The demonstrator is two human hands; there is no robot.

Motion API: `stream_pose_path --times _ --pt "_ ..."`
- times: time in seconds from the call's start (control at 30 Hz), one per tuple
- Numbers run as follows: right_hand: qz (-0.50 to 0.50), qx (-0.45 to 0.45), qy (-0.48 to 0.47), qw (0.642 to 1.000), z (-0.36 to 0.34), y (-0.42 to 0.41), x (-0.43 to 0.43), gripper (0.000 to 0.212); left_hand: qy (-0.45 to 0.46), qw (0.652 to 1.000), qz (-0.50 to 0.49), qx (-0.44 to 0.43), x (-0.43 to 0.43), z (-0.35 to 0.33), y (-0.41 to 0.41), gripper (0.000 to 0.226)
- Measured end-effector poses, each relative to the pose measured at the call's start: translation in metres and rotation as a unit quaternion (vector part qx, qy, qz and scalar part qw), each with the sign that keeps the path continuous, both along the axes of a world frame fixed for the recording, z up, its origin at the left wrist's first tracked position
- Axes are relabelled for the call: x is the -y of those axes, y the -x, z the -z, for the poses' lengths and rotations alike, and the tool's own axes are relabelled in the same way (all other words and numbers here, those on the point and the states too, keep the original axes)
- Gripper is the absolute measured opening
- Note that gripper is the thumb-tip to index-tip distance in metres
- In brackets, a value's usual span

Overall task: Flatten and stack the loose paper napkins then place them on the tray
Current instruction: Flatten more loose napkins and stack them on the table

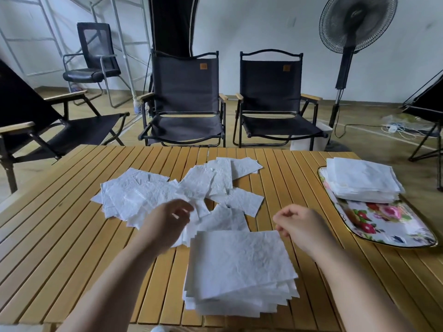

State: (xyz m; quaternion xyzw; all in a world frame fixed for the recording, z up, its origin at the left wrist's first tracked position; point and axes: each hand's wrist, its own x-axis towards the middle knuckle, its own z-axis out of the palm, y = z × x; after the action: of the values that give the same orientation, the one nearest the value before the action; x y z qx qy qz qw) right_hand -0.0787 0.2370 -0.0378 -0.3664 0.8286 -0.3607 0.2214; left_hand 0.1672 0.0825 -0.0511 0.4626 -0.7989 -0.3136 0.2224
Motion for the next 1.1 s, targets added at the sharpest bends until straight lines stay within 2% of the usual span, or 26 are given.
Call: stream_pose_path --times 0.03,0.13,0.23,0.33,0.43,0.53,0.6,0.67,0.77,0.8,0.9,0.97,1.03,1.1 --pt "-0.016 0.004 -0.01 1.0 0.012 0.003 0.007 0.002 -0.004 0.998 0.031 0.052 0.002 0.008 0.0 0.018" --pt "-0.125 0.01 -0.044 0.991 0.042 0.01 0.026 0.029 0.022 0.974 0.139 0.178 0.01 0.031 0.002 0.033" --pt "-0.213 0.002 -0.102 0.972 0.054 0.011 0.057 0.027 0.028 0.965 0.175 0.195 0.015 0.036 0.002 0.041" --pt "-0.186 -0.009 -0.19 0.964 0.064 0.016 0.082 0.031 0.016 0.965 0.179 0.192 0.02 0.038 0.002 0.044" --pt "-0.211 -0.034 -0.121 0.969 0.078 0.026 0.079 0.048 0.012 0.963 0.192 0.19 0.022 0.04 0.002 0.043" --pt "-0.247 -0.082 -0.082 0.962 0.068 0.024 0.068 0.008 0.022 0.974 0.168 0.149 0.024 0.04 0.004 0.037" --pt "-0.19 -0.089 -0.013 0.978 0.055 0.022 0.06 0.008 0.015 0.987 0.119 0.104 0.022 0.036 0.006 0.031" --pt "-0.109 -0.042 0.086 0.989 0.041 0.017 0.047 0.005 0.038 0.993 0.083 0.074 0.021 0.033 0.008 0.026" --pt "-0.062 0.0 0.184 0.981 0.013 0.007 0.03 0.003 0.054 0.996 0.068 0.009 0.017 0.023 0.008 0.021" --pt "-0.058 0.003 0.206 0.977 0.004 0.003 0.026 0.004 0.042 0.996 0.07 -0.023 0.015 0.019 0.008 0.026" --pt "-0.069 -0.023 0.243 0.967 -0.016 -0.007 0.018 0.011 -0.053 0.985 0.115 -0.114 0.004 0.004 0.008 0.062" --pt "-0.084 -0.043 0.253 0.963 -0.024 -0.016 0.011 0.011 -0.091 0.976 0.162 -0.116 -0.007 -0.002 0.009 0.076" --pt "-0.089 -0.07 0.273 0.955 -0.032 -0.023 0.005 0.008 -0.092 0.971 0.194 -0.104 -0.021 -0.008 0.013 0.088" --pt "-0.089 -0.116 0.31 0.939 -0.04 -0.029 -0.002 0.007 -0.088 0.967 0.206 -0.12 -0.036 -0.016 0.019 0.088"
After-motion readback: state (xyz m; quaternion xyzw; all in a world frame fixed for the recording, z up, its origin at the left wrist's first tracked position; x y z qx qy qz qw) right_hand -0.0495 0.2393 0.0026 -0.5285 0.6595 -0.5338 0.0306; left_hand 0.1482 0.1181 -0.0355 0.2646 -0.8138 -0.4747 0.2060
